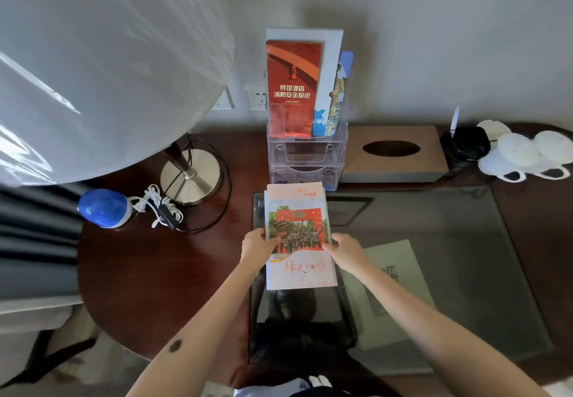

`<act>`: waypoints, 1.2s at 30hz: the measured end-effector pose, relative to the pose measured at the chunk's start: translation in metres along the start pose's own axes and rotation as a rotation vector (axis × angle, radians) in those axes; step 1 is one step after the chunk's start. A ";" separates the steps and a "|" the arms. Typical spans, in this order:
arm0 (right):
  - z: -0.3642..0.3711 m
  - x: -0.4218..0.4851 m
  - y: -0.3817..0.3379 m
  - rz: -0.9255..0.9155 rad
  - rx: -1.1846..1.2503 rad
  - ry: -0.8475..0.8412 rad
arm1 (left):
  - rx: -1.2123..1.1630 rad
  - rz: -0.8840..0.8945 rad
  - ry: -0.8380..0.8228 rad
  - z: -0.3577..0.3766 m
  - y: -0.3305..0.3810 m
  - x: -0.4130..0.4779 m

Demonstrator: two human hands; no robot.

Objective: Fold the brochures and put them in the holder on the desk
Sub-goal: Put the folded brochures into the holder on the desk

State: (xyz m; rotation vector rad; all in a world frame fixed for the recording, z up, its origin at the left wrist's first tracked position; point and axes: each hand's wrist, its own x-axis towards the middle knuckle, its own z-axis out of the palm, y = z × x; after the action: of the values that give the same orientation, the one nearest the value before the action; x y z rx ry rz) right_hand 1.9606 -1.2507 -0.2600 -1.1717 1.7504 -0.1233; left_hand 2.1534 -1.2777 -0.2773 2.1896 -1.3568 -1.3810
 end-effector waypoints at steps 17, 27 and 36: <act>0.004 0.000 -0.016 -0.057 -0.106 0.285 | -0.045 -0.076 0.058 0.018 0.015 -0.010; 0.029 -0.007 -0.020 -0.046 0.164 0.196 | -0.199 -0.043 0.121 0.045 0.022 -0.036; 0.027 -0.012 -0.010 0.033 0.301 0.205 | -0.021 0.018 0.227 0.067 0.018 -0.052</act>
State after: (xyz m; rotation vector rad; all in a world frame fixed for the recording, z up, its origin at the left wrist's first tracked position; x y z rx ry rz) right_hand 1.9882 -1.2368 -0.2601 -0.9349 1.8508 -0.4850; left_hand 2.0819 -1.2288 -0.2714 2.2353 -1.2703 -1.0948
